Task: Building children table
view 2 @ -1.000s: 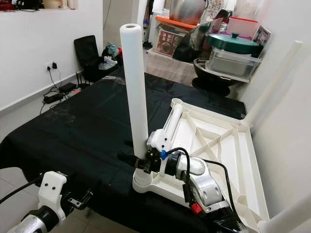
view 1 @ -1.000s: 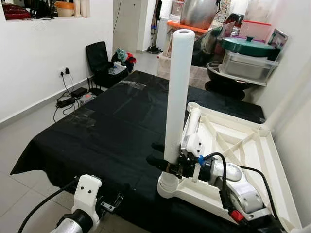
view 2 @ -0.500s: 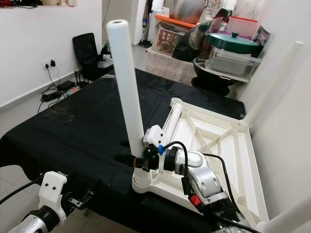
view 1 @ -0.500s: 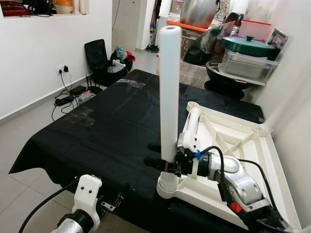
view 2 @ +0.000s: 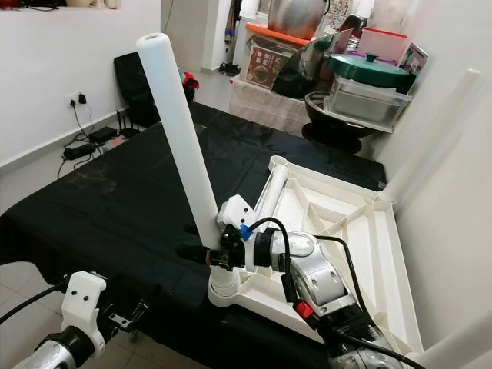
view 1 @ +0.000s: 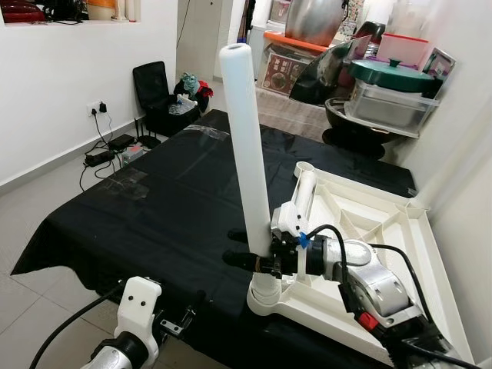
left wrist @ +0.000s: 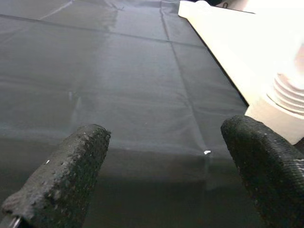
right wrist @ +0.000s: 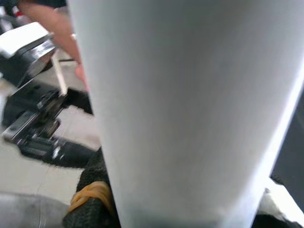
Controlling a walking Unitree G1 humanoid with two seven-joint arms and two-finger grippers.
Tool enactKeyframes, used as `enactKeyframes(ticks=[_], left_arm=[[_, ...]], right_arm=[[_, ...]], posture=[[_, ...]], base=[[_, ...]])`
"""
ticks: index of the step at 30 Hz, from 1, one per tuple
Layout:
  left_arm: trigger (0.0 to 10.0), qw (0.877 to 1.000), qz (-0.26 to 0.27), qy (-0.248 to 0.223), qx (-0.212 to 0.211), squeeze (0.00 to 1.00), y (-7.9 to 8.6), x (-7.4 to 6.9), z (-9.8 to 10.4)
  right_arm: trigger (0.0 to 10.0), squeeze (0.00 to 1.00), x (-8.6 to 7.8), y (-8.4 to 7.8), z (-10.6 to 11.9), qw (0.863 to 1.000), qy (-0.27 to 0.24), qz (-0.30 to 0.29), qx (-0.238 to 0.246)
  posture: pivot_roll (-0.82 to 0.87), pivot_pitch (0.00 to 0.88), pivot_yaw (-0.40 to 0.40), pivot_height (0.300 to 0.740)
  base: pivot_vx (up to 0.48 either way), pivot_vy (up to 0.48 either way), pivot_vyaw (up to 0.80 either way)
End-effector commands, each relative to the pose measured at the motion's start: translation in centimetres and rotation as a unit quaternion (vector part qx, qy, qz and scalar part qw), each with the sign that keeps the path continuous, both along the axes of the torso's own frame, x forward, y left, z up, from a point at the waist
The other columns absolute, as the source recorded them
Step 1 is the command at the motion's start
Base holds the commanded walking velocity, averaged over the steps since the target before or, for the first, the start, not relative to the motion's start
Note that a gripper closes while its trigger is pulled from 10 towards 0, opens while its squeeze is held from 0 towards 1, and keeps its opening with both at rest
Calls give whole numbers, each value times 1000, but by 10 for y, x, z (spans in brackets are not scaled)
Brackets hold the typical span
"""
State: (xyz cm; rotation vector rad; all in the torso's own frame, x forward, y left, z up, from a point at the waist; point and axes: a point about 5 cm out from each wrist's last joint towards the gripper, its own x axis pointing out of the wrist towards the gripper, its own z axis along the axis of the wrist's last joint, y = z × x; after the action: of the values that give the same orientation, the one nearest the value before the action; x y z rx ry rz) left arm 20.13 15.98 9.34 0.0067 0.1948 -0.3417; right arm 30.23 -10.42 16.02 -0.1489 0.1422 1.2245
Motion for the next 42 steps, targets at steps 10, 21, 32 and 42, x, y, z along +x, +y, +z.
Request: enactKeyframes(ticks=[10,21,32,42], left_arm=[[10000,1000,-1,9,-8,0,-3,-1,-3],[10000,1000,-1,10,-6,0,-3,0,-4],[10000,1000,-3,9,-3,0,-2,2,-3],[10000,1000,-1,6,-3,0,-2,4,-3]], right_arm=[[10000,0,-2,-12,-53,985,146,-87,-19],[10000,0,-5,-22,-58,977,142,-158,36],[10000,0,-13,-24,-63,964,85,-253,-9],[10000,0,-4,-38,-62,904,65,-423,-18]], posture=[[138,0,-166,740],[134,0,-158,740],[122,0,-145,740],[122,0,-145,740]], base=[[0,0,0],[0,0,0],[0,0,0],[0,0,0]])
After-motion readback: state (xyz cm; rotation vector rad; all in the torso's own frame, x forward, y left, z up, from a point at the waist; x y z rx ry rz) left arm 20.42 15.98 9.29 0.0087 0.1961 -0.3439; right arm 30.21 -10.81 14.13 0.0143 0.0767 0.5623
